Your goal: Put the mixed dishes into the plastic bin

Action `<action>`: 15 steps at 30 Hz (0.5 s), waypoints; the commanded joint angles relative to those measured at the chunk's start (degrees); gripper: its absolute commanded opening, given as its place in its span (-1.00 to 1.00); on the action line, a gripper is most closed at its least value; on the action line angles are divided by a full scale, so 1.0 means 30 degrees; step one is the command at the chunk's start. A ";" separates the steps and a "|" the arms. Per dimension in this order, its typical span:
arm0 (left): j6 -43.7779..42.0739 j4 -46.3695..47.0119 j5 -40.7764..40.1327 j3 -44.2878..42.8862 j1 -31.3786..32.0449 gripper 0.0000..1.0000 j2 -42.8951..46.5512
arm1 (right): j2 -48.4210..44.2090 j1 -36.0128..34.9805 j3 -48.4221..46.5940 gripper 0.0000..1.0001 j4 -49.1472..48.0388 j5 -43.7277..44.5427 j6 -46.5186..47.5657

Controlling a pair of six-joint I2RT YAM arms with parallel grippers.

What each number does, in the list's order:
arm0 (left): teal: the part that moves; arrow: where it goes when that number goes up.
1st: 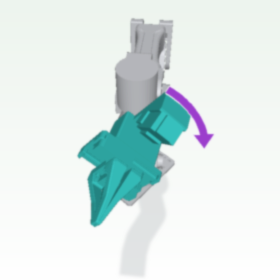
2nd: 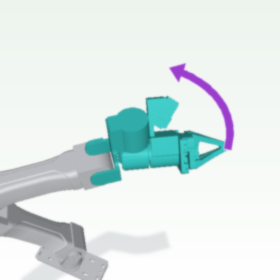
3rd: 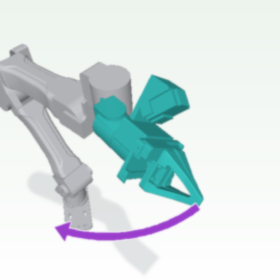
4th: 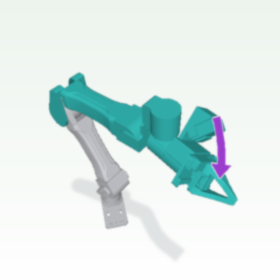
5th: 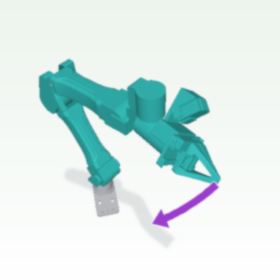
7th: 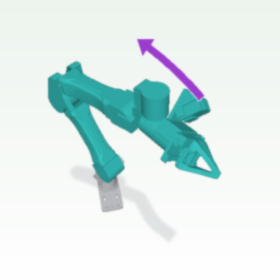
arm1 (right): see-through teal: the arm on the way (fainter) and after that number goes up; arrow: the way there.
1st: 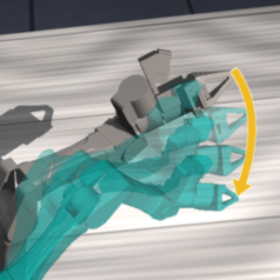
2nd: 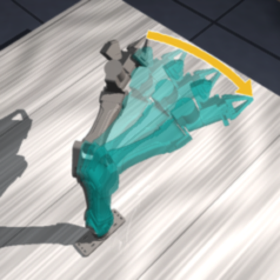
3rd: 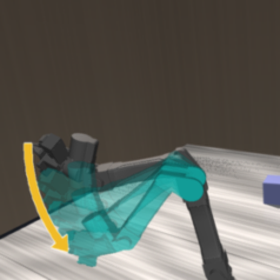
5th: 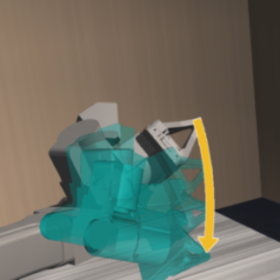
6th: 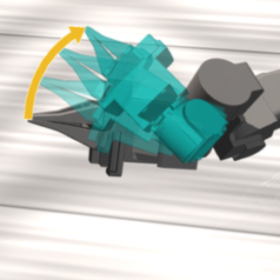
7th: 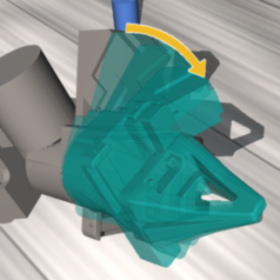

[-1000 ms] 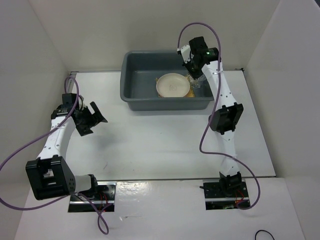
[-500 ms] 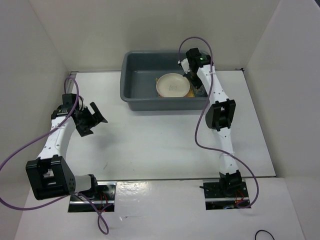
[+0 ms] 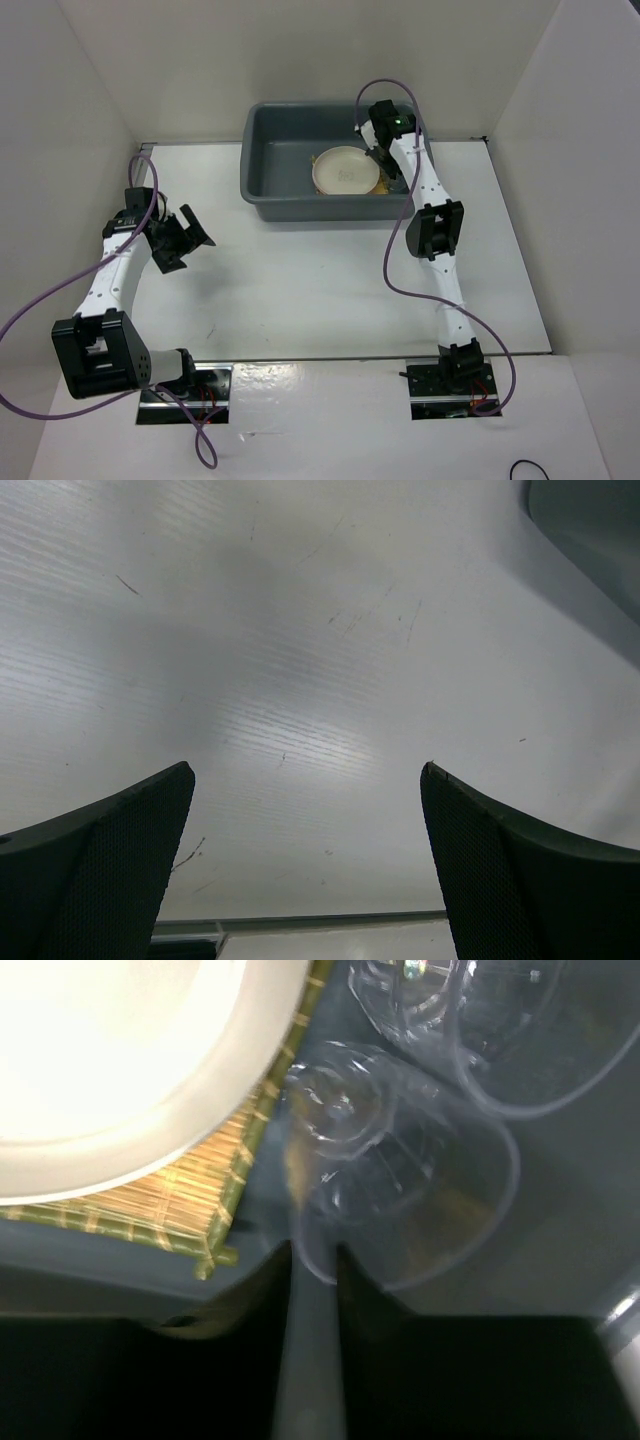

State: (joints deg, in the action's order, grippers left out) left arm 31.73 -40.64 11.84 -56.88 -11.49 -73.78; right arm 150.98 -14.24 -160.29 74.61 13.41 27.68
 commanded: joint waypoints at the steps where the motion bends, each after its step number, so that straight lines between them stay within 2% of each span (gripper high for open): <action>1: 0.0060 0.0218 -0.0019 0.0123 -0.0097 1.00 -0.0192 | -0.0021 0.0176 -0.0944 -0.35 -0.0084 0.1067 -0.0028; 3: 0.0060 0.0218 -0.0019 0.0123 -0.0097 1.00 -0.0192 | -0.0634 0.0176 -0.1178 -0.22 -0.0084 0.1067 -0.0465; 5: 0.0060 0.0218 -0.0019 0.0123 -0.0097 1.00 -0.0366 | -0.1133 0.0176 -0.1356 0.06 -0.0084 0.1270 -0.0671; 7: 0.0060 0.0218 -0.0019 0.0123 -0.0097 1.00 -0.0368 | -0.2070 0.0176 -0.1793 0.21 -0.0084 0.1448 -0.0907; 15: 0.0060 0.0567 -0.0195 0.0123 -0.0273 1.00 -0.0544 | -0.6726 0.0789 -0.1828 0.60 -0.0084 0.1624 -0.2635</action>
State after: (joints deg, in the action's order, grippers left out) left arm 31.75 -40.36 11.77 -56.88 -11.75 -75.26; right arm 141.51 -13.72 -162.43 74.70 16.99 22.52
